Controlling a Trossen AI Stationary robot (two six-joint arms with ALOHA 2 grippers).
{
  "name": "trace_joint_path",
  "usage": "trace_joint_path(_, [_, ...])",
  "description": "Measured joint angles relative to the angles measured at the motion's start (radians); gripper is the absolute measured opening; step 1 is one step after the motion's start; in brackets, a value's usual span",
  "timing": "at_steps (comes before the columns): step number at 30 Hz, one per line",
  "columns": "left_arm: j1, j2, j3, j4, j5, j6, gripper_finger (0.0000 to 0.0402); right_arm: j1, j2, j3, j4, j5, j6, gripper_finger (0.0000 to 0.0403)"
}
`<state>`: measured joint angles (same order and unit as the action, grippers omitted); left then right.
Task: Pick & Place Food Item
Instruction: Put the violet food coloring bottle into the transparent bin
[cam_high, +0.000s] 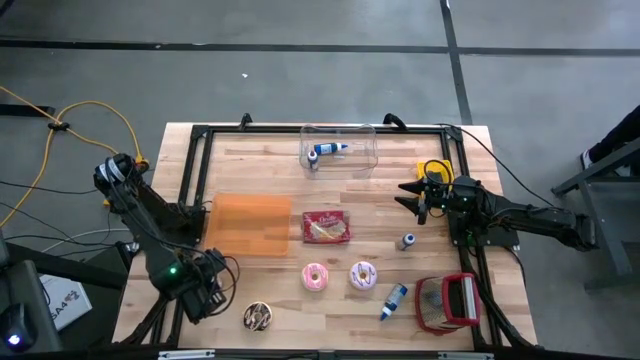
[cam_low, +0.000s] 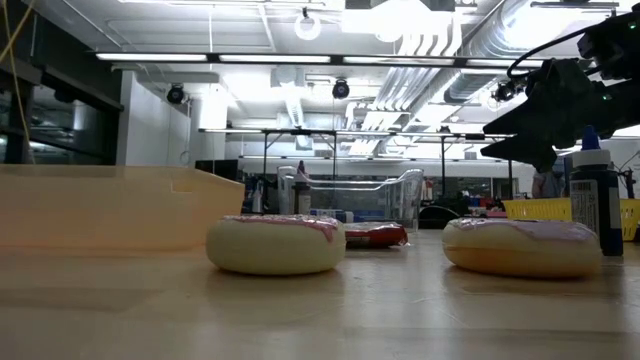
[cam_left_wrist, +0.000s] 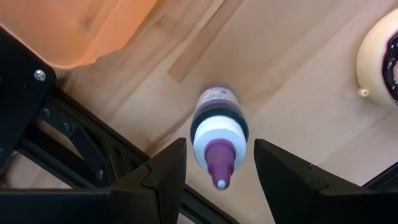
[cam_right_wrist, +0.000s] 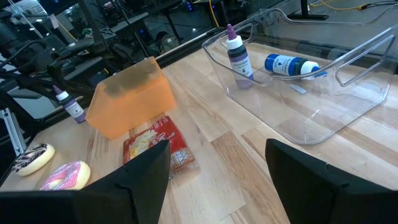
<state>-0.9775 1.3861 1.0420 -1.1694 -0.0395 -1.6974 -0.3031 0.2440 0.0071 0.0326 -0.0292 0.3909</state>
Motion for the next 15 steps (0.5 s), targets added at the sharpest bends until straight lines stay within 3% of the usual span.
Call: trace_joint_path(15, [-0.022, 0.0, 0.0, 0.0, -0.045, -0.001, 0.0179, 0.0, 0.0, 0.0, 0.0, 0.0, 0.0, 0.025])
